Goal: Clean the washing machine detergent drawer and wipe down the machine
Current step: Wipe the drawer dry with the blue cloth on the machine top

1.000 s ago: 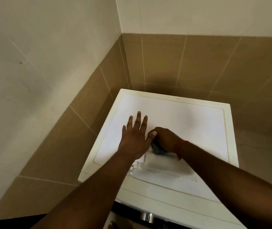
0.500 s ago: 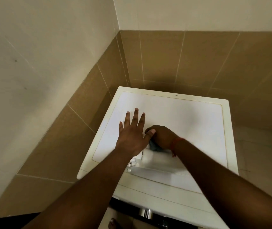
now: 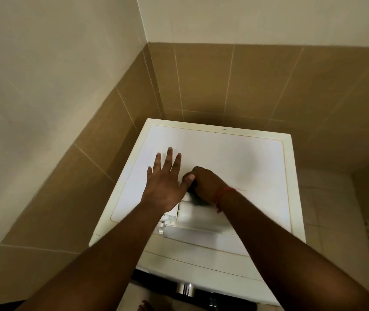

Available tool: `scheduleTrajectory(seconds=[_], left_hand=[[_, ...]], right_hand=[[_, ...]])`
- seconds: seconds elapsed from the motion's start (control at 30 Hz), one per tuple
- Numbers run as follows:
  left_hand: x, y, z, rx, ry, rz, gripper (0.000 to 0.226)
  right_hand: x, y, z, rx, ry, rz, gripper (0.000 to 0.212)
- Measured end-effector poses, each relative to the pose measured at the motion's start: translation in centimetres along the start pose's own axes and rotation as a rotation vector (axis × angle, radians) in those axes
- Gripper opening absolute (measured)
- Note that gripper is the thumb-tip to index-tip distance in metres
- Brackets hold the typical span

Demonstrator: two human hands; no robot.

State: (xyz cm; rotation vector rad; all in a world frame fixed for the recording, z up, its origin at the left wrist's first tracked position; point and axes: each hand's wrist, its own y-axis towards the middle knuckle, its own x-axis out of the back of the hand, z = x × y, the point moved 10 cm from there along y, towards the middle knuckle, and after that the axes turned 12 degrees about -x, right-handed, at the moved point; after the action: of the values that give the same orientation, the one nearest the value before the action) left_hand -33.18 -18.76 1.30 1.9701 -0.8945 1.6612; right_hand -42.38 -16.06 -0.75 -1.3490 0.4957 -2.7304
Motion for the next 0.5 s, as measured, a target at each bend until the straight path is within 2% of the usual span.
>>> scheduleTrajectory(seconds=[0.1,0.2,0.27,0.33,0.5], left_hand=[[0.2,-0.1,-0.3,-0.005,-0.010,0.002,0.083],[0.3,-0.2,-0.5,-0.006,-0.017,0.008,0.085],[0.3,-0.2,-0.5,-0.005,-0.022,0.007,0.085],[0.1,-0.2,-0.4,-0.008,-0.034,0.004,0.085],[0.2,-0.1,-0.4,-0.029,-0.026,-0.019,0.086]], right_hand=[[0.8,-0.2,-2.7,0.007,-0.092,0.130,0.021],[2.9,-1.9,-8.9,-0.171,-0.223,0.293,0.023],[3.9,-3.0,-11.3,-0.262,-0.269,0.334,0.023],[3.8,-2.9,-10.4,-0.274,-0.231,0.306,0.023],[-0.4,0.6,-1.2,-0.100,-0.041,0.113,0.020]])
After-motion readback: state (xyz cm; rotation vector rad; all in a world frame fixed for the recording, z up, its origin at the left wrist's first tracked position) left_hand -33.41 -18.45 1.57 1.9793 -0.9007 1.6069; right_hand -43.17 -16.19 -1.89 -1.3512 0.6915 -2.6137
